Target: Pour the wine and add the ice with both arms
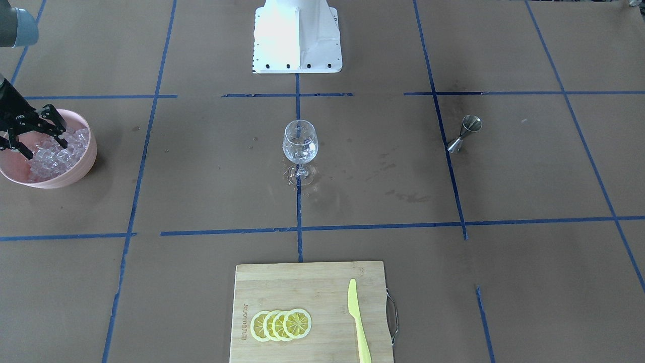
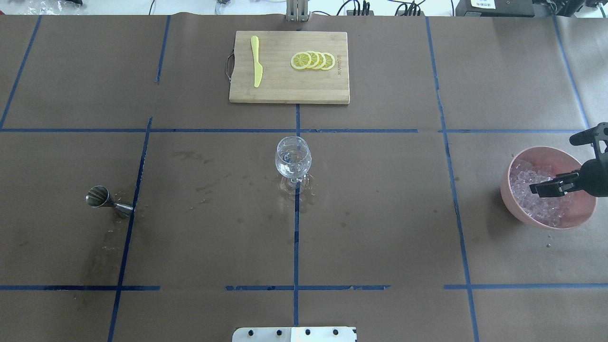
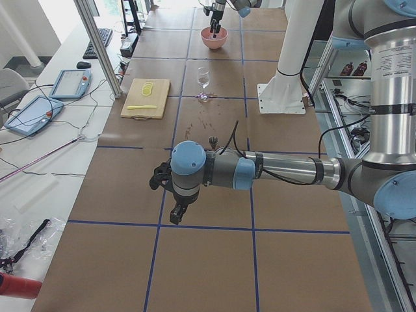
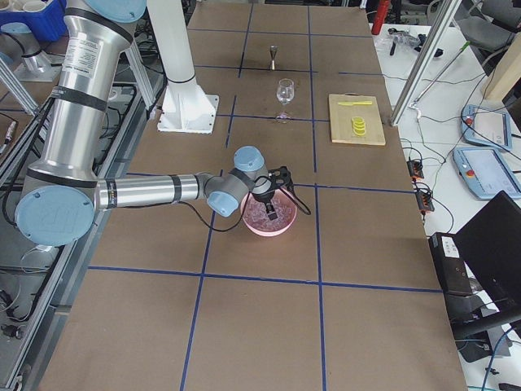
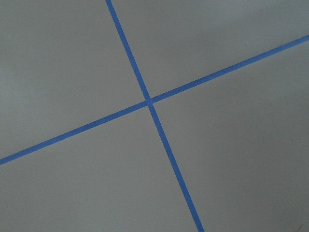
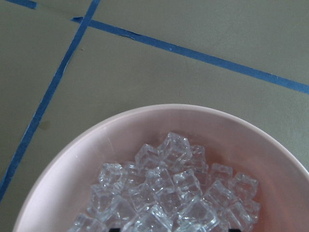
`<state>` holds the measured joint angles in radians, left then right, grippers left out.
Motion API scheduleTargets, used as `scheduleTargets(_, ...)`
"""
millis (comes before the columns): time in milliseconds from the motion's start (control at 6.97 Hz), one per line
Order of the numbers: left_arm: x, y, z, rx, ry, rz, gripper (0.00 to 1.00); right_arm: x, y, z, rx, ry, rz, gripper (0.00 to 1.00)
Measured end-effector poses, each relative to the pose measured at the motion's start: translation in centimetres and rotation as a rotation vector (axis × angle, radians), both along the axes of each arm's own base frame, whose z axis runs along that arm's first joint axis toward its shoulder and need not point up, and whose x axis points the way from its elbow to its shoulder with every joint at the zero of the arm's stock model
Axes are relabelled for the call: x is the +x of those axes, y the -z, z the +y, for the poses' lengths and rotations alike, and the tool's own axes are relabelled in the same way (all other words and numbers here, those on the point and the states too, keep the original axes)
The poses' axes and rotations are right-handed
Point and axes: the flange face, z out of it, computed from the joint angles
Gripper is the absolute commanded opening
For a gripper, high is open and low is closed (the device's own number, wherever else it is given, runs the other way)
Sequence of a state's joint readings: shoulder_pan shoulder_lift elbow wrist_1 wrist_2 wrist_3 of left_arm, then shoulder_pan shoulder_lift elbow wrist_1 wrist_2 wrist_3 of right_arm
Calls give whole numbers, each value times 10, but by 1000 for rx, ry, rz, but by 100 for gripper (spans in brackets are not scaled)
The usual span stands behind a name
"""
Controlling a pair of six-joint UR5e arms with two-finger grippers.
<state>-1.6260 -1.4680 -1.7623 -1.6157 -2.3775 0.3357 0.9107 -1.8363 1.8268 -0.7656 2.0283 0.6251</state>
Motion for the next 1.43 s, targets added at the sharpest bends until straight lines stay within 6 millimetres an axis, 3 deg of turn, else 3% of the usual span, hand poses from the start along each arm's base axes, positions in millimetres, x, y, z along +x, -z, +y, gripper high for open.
scheduleTargets(287, 0, 0, 0, 0, 0, 0, 100, -2, -5, 0, -7, 5, 9, 60)
scheduleTargets(574, 1, 0, 0, 0, -1, 0, 100, -5, -8, 0, -1, 20, 16, 11)
scheduleTargets(1004, 1, 0, 0, 1, -2, 0, 100, -6, -2, -5, 7, 24, 4, 0)
scheduleTargets(1434, 1, -1, 0, 0, -2, 0, 100, 3, 20, -13, 15, 13, -37, 0)
